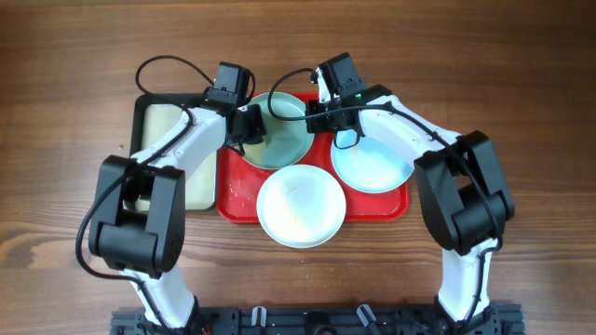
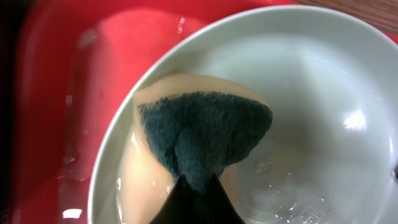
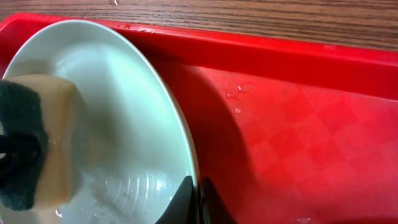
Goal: Clean dirty plates on tray and stack at the side
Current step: 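Scrub the held plate's surface with the sponge in the left gripper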
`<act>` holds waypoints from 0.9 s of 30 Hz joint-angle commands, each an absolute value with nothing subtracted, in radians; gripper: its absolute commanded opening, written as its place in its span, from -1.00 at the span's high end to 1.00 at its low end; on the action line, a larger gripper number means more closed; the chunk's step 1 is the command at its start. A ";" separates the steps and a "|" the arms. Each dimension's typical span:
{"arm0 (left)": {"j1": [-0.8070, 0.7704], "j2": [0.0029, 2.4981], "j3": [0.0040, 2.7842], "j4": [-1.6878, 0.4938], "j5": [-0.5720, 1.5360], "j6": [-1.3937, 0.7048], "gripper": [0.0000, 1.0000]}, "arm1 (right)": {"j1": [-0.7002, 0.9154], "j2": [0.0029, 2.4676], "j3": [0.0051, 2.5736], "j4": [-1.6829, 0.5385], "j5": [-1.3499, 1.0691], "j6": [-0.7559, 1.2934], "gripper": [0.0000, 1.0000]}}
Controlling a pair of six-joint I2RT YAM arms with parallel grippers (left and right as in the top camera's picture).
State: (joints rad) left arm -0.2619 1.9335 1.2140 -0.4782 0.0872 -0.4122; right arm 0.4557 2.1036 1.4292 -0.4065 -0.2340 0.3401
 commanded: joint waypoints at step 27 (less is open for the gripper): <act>-0.341 1.997 1.211 -0.403 0.416 -0.397 0.92 | 0.462 2.087 1.433 -0.400 -0.244 0.341 0.91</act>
